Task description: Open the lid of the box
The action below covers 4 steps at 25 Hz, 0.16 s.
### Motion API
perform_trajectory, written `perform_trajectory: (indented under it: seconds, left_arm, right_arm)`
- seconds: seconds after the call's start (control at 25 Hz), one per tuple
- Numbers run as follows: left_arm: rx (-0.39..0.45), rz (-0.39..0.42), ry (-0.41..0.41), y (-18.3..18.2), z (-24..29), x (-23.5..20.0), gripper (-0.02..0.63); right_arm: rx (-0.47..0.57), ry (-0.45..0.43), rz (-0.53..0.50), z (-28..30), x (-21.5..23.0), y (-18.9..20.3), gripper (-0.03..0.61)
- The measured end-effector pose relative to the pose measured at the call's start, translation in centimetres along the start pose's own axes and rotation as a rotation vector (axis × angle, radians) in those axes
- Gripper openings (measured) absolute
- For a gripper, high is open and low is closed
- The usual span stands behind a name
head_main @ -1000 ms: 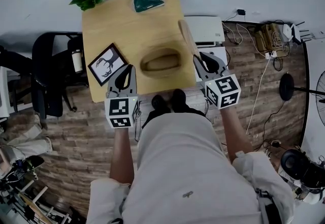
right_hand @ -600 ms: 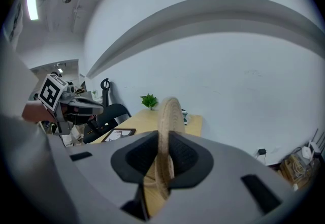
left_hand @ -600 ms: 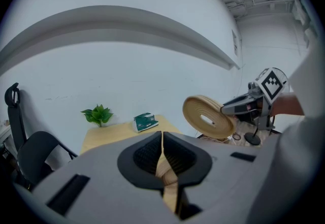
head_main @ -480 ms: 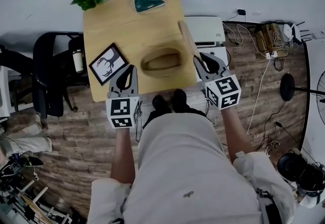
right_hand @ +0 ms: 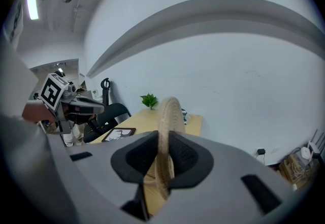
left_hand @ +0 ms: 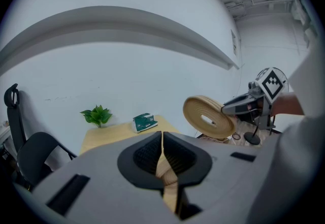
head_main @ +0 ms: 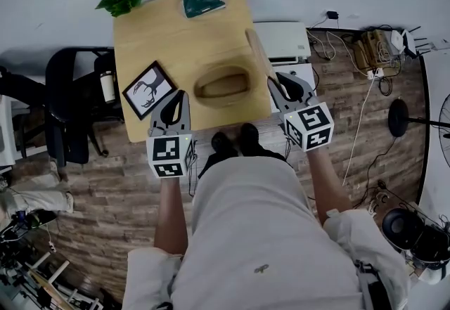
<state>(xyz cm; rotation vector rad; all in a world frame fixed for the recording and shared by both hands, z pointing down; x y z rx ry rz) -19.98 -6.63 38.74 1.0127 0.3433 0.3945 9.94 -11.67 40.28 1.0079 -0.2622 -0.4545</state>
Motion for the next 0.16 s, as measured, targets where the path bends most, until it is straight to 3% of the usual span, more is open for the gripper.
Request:
perform_trajectory:
  seconds: [0.16]
  left_arm:
    - [-0.002,-0.001,0.002,0.07,0.22,0.09,0.009]
  right_arm:
    - [-0.004,0.000,-0.003,0.05,0.16,0.17,0.067]
Point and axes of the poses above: the fingertips, and each gripper's own axes: z forward along the fingers, x to its right, y out of its underside, the point moved 10 cm from there along -z, backward along the fingers, and after that the axes turned 10 degrees about y, right-handed, at the moved point
